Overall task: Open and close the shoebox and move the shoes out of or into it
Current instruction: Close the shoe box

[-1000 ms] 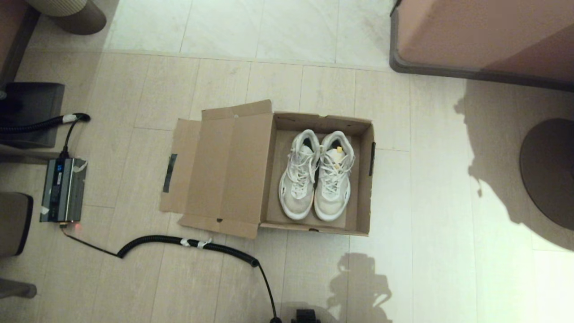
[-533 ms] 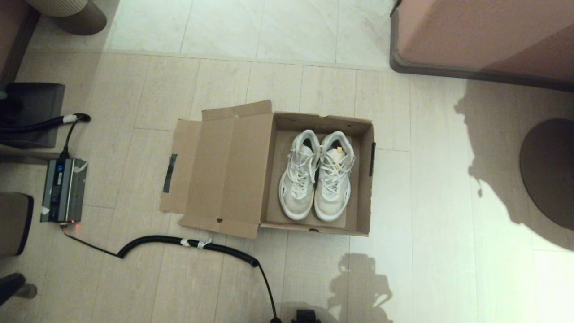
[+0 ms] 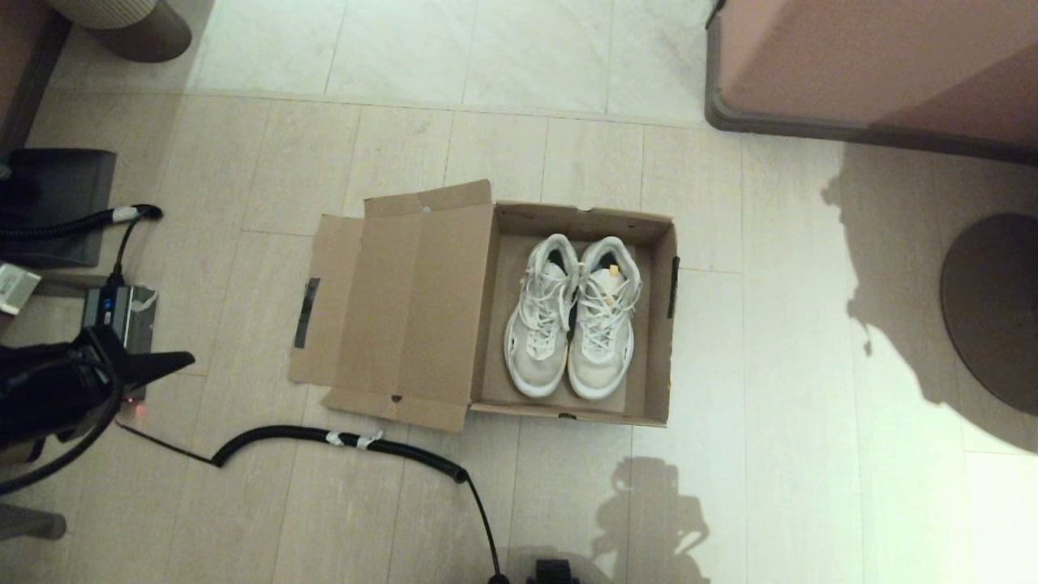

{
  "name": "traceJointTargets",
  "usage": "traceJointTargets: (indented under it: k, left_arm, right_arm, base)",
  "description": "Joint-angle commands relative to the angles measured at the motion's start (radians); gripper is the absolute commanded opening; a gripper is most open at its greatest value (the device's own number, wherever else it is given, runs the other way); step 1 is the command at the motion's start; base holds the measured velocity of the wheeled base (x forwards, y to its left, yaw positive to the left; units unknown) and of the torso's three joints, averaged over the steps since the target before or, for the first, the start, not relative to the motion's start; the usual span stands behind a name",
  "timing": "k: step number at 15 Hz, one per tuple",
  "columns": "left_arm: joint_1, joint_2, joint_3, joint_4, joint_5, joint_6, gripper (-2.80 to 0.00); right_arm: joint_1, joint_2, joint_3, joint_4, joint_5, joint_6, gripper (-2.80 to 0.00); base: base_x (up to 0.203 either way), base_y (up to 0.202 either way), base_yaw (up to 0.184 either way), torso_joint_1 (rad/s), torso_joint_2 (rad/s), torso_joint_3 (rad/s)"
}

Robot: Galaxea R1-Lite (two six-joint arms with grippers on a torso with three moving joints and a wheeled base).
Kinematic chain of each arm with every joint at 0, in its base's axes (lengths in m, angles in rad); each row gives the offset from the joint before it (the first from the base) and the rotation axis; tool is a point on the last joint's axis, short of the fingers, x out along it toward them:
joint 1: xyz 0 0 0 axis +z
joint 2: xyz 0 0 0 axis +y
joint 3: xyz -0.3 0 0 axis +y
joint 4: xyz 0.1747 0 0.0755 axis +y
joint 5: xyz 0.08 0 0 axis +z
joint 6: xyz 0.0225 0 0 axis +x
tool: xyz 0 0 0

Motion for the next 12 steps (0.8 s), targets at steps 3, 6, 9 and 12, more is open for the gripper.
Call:
traceJointTargets:
  k: [3, 6, 9, 12]
  left_arm:
    - [0.132, 0.475, -0.172, -0.261, -0.204, -0.013, -2.8]
    - [0.112, 0.626, -0.34, -0.335, -0.242, -0.054, -2.8]
    - [0.097, 0.805, -0.471, -0.385, -0.23, -0.059, -2.8]
    - [0.042, 0.93, -0.569, -0.452, -0.222, -0.053, -2.8]
  right_arm:
    - [0.0, 0.002, 0.014, -0.001, 0.0, 0.0, -2.8]
    - [0.0, 0.002, 0.014, -0.001, 0.0, 0.0, -2.8]
    - [0.0, 0.002, 0.014, -0.001, 0.0, 0.0, -2.8]
    - [0.0, 0.002, 0.014, -0.001, 0.0, 0.0, -2.8]
  base:
    - [0.0, 0.0, 0.0, 0.0, 0.0, 0.0]
    - [0.0, 0.0, 0.0, 0.0, 0.0, 0.0]
    - [0.0, 0.0, 0.0, 0.0, 0.0, 0.0]
    - [0.0, 0.0, 0.0, 0.0, 0.0, 0.0]
